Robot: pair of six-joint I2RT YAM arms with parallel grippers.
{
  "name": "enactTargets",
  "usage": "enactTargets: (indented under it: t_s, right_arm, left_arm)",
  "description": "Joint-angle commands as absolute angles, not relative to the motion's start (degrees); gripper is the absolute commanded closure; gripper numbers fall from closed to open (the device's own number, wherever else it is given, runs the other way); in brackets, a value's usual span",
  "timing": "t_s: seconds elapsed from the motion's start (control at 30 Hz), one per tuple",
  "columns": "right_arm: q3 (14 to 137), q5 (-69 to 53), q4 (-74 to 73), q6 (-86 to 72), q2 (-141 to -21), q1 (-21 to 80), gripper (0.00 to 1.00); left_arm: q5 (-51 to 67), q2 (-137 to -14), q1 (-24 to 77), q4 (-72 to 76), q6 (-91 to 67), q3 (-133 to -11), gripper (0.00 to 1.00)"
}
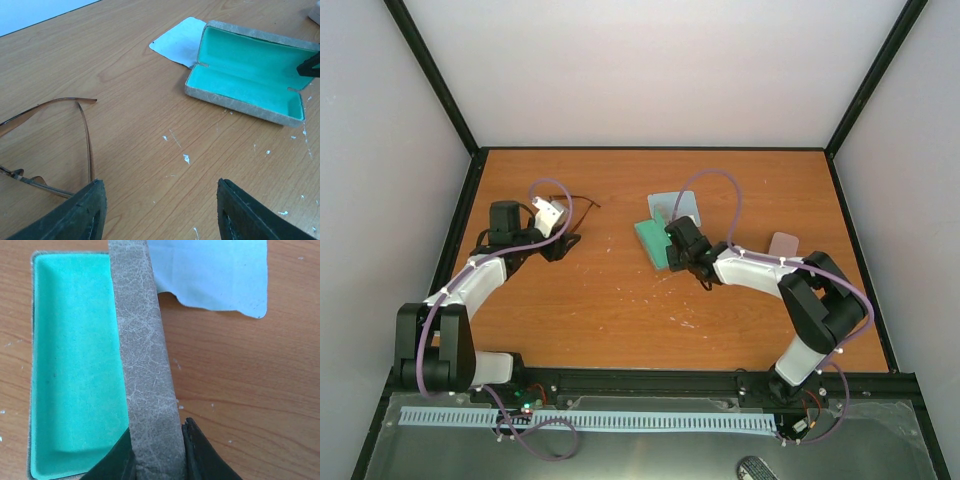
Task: Organize the sunglasses
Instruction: Pick up the sunglasses case from the center of the board.
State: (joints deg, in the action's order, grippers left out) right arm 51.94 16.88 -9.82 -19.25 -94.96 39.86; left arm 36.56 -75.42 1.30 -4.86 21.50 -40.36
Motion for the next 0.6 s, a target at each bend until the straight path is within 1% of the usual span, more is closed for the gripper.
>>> enactTargets:
  t_s: [0.0, 0.1, 0.2, 0.33, 0.47, 0.57]
  right_arm:
    - [52.0, 17.5, -4.7, -13.0, -91.7, 38.4, 0.89]
    - [50.4, 15.4, -1.6, -9.8, -90.3, 37.3, 0.97]
    - [48.9, 9.9, 2.1, -6.1, -88.9, 35.7, 0.97]
    - [47.9, -3.5, 5.5, 3.0, -88.7, 32.8, 0.97]
    - [54.4, -14.3, -1.4, 12.6, -93.1, 29.3, 0.97]
    - [61.0, -14.7, -7.5, 20.7, -96.6, 28.7, 0.96]
  left_arm:
    - [36.7, -75.7, 0.9, -3.5, 20.9, -40.3, 0.40]
    - [36.5, -75.7, 0.9, -3.5, 21.0, -40.4, 0.40]
    - [36.3, -75.6, 0.9, -3.6, 21.0, -40.4, 0.40]
    - [36.6, -75.4, 0.8, -3.6, 21.2, -40.7, 0.40]
    - [38.0, -76.0, 0.2, -3.7, 21.5, -41.5, 0.40]
    - [38.8, -77.2, -1.1, -4.4, 21.8, -43.1, 0.40]
